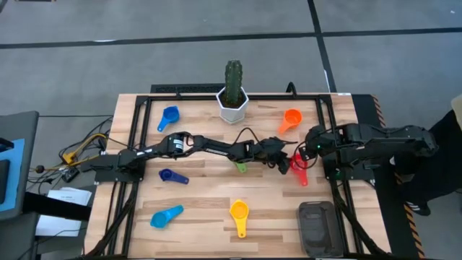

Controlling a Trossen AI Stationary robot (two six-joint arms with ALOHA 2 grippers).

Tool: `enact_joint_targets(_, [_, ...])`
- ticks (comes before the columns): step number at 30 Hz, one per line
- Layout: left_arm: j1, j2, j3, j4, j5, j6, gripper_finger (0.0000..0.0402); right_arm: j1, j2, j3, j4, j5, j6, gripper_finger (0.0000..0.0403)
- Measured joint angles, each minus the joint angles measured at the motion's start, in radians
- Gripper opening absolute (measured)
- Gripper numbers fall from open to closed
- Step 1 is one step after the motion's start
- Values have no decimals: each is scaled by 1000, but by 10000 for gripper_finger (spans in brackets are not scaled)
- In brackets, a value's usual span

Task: Nest measuring cups in basket
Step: Stack the red measuring cup on top of the orange measuring cup

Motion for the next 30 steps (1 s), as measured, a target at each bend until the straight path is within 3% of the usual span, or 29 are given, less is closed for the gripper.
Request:
enact_joint_targets(14, [6,0,0,-20,-23,5,156,-2,0,0,-15,8,-4,173])
enact_joint_targets(27, [17,0,0,-64,47,44,15,-2,0,0,-19,11,-10,173])
enact_joint_targets(30, [20,-4,2,-71,51,46,7,-2,0,0,-19,11,-11,173])
